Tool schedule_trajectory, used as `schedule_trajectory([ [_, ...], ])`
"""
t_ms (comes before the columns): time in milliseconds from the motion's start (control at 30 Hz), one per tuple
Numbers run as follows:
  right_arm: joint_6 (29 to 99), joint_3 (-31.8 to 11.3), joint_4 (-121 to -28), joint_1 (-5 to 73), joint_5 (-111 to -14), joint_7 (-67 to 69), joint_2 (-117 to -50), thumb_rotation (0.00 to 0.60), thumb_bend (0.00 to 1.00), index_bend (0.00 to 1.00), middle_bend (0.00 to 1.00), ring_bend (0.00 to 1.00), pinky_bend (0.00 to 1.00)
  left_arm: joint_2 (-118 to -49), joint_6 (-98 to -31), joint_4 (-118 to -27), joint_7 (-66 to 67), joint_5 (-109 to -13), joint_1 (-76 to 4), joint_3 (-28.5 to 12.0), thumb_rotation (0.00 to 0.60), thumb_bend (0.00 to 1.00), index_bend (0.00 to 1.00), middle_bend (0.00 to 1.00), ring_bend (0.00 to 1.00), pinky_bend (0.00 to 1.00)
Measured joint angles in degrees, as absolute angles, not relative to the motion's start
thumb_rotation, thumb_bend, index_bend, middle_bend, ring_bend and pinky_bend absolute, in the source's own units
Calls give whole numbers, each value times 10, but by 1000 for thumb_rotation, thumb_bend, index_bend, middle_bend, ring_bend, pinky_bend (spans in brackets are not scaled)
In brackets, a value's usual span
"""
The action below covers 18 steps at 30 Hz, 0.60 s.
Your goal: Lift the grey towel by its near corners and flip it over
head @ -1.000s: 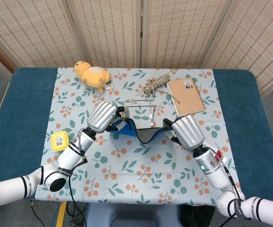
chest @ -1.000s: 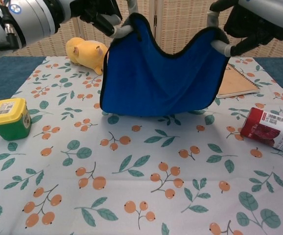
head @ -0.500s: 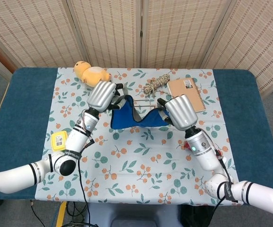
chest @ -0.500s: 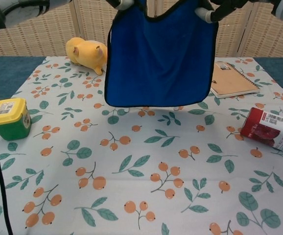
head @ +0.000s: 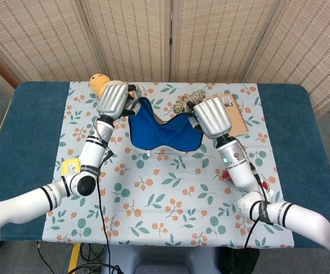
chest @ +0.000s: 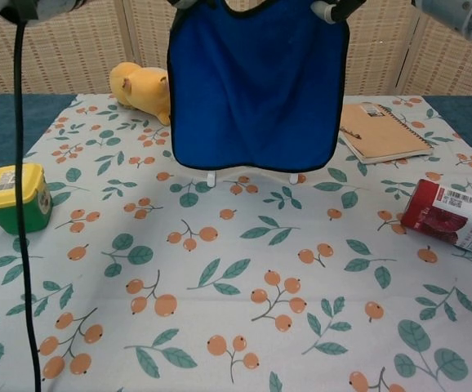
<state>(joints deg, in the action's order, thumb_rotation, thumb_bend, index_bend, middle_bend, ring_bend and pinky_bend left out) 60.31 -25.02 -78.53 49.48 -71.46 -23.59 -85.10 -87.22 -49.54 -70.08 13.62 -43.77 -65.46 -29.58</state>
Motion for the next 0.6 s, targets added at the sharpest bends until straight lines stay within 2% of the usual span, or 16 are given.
schedule_trajectory([
  [600, 559, -234, -658, 550, -658, -224, -913, 600, 516, 716, 955, 872, 1000, -907, -471, -617, 190, -389, -692, -264, 600, 404, 534, 1000, 949, 1000],
])
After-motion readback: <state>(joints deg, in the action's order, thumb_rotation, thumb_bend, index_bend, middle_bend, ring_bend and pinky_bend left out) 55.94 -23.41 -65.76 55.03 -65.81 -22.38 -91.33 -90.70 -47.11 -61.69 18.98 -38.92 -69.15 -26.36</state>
